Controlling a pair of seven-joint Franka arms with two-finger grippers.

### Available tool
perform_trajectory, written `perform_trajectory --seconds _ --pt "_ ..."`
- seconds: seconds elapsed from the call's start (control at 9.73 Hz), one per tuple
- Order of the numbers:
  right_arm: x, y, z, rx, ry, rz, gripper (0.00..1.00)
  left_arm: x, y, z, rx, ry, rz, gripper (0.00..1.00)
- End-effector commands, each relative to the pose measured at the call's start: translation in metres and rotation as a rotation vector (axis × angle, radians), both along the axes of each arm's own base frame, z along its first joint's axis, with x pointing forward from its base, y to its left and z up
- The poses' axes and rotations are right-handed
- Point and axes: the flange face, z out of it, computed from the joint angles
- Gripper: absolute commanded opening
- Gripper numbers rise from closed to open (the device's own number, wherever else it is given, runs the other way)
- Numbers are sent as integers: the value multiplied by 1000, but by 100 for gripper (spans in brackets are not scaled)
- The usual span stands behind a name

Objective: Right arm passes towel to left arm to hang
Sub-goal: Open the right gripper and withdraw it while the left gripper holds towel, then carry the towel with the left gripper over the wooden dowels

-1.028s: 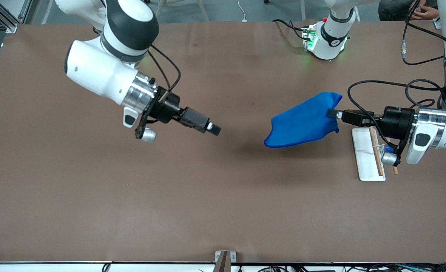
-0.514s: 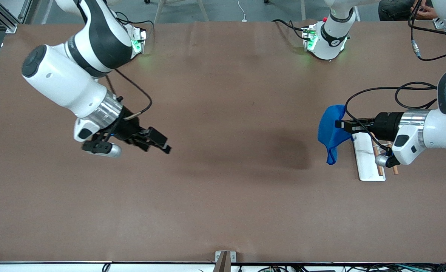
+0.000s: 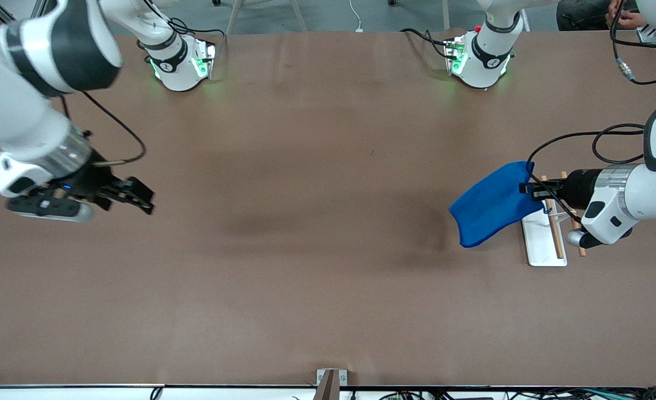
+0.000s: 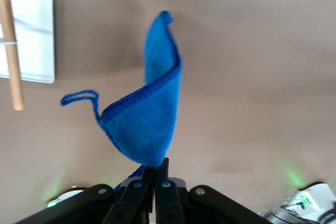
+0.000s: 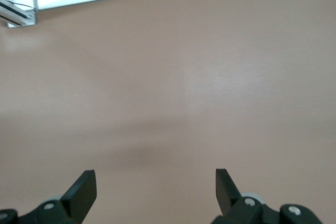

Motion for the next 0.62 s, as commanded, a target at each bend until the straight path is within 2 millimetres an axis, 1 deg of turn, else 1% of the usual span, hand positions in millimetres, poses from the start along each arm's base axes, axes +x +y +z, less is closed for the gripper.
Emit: perform_trajectory --seconds 0.0,0.1,0.21,0.31,0.41,0.51 --pt "-37 -50 38 -31 11 3 100 -1 19 -23 73 20 -49 0" --pt "-48 -68 50 -68 23 24 100 -1 33 -29 95 22 -72 0" --pt "-55 -93 60 -81 32 40 100 0 41 -34 99 20 -103 0" --pt "-59 -111 73 -87 33 54 100 0 60 -37 106 23 -95 0" --pt "-61 -126 90 -99 16 87 100 0 66 -38 94 20 -109 0" --pt "-62 -134 104 -105 -9 87 100 -1 73 -38 93 23 -103 0"
